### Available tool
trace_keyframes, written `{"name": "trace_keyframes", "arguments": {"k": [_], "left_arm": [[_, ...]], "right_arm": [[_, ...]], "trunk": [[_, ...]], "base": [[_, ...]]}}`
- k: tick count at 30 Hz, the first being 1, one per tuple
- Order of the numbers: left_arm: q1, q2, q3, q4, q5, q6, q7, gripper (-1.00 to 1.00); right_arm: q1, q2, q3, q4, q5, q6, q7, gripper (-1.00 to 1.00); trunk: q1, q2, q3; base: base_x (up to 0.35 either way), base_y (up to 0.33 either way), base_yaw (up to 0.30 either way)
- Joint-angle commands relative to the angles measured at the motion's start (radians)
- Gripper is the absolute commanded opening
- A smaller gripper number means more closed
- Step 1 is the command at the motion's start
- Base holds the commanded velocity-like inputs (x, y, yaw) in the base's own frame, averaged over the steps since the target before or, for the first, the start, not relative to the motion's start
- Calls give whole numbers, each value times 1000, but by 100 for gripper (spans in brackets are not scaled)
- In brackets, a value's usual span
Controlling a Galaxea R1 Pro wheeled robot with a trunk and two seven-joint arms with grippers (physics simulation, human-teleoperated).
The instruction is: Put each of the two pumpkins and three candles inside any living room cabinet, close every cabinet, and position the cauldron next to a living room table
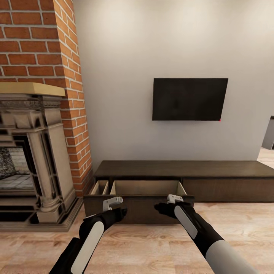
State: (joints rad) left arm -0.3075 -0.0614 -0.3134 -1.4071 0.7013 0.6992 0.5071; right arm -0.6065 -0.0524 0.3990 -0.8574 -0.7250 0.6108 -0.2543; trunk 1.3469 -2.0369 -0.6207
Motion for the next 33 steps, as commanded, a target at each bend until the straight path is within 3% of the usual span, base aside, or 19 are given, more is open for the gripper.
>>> {"name": "trace_keyframes", "arguments": {"k": [1, 14, 23, 33], "left_arm": [[-1, 0, -1, -1, 10, 1, 10, 100], [-1, 3, 0, 9, -4, -10, 14, 100], [-1, 3, 0, 22, -19, -34, 18, 100], [-1, -1, -12, 125, -163, -188, 20, 100]], "right_arm": [[-1, -1, 4, -2, -10, 1, -9, 100], [-1, -1, 4, -2, -9, -7, -6, 100], [-1, -1, 12, -1, -6, -125, -6, 100], [-1, -1, 19, 17, 2, -247, -7, 100]], "trunk": [[4, -8, -4], [54, -99, -45], [88, -162, -73], [127, -232, -105]], "base": [[0, 0, 0], [0, 0, 0], [0, 0, 0], [0, 0, 0]]}}
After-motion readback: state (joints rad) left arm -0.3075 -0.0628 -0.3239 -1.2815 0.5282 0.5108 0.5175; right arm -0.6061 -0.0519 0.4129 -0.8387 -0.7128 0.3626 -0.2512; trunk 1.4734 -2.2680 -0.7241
